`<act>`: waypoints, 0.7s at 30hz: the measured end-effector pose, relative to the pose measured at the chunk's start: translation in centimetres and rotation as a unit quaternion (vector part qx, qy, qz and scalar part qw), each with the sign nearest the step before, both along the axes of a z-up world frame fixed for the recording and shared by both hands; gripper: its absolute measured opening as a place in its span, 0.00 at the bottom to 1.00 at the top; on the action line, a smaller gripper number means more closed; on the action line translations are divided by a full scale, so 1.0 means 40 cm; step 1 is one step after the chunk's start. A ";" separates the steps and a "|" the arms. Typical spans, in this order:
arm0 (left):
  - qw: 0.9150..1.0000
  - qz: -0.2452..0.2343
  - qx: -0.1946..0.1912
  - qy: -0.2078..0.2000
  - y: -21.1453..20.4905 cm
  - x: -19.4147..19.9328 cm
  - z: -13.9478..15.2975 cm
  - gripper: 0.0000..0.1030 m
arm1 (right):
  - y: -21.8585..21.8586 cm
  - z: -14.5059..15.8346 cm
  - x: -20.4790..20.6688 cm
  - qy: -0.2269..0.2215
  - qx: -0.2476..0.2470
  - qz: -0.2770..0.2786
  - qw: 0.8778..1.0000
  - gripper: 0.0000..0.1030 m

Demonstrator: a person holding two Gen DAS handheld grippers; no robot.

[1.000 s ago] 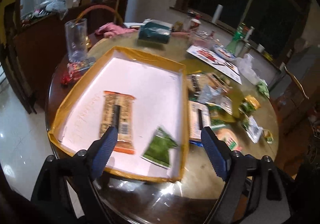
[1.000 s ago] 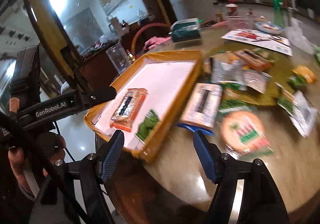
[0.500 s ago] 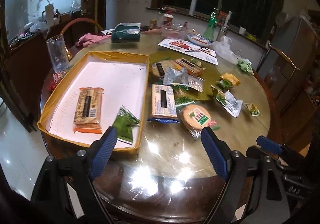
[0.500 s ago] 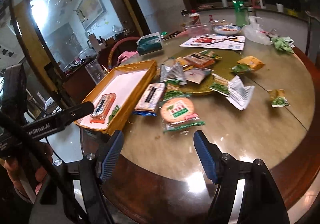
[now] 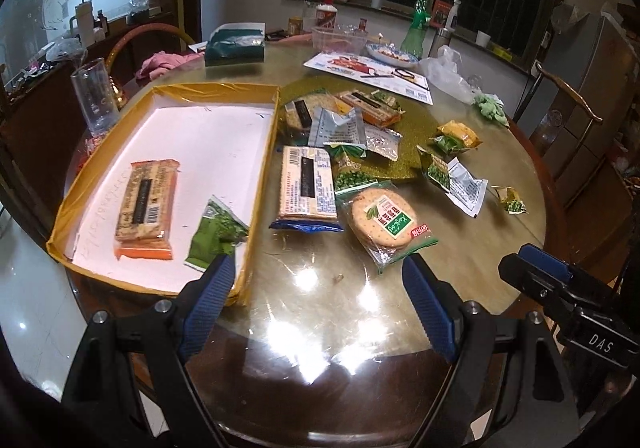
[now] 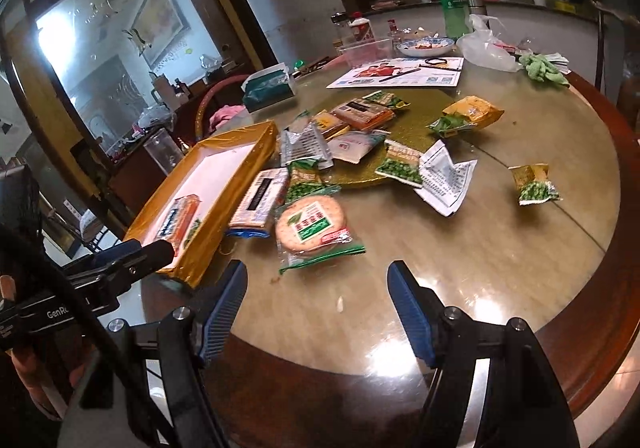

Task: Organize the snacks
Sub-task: 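Move the left gripper toward the round cracker pack while the right grasps a white sachet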

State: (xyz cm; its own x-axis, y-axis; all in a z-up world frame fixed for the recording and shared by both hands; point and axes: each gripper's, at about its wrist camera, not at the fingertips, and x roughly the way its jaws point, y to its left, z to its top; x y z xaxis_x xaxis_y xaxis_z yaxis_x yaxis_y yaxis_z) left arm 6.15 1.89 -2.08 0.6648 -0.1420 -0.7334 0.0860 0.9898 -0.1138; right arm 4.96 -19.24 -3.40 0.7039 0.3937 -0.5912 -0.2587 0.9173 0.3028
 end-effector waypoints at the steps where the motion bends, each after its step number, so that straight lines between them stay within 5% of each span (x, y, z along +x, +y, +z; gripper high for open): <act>1: 1.000 0.000 0.001 0.003 -0.004 0.005 -0.003 0.83 | -0.001 -0.001 0.004 0.001 -0.002 0.001 1.000 0.71; 15: 0.999 0.006 0.024 0.026 -0.058 0.063 -0.048 0.83 | -0.046 0.009 0.075 0.001 -0.018 -0.018 1.000 0.71; 21: 0.997 -0.026 0.005 0.072 -0.129 0.146 -0.083 0.83 | -0.097 0.007 0.098 0.002 -0.021 -0.050 0.999 0.71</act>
State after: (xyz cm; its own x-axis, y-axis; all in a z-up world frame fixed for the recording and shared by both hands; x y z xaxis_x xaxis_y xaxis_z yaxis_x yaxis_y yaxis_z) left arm 11.99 -3.29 -5.41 0.5441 -0.1664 -0.8223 0.1212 0.9854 -0.1192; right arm 8.87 -23.10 -3.10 0.7359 0.2966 -0.6087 -0.1637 0.9502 0.2651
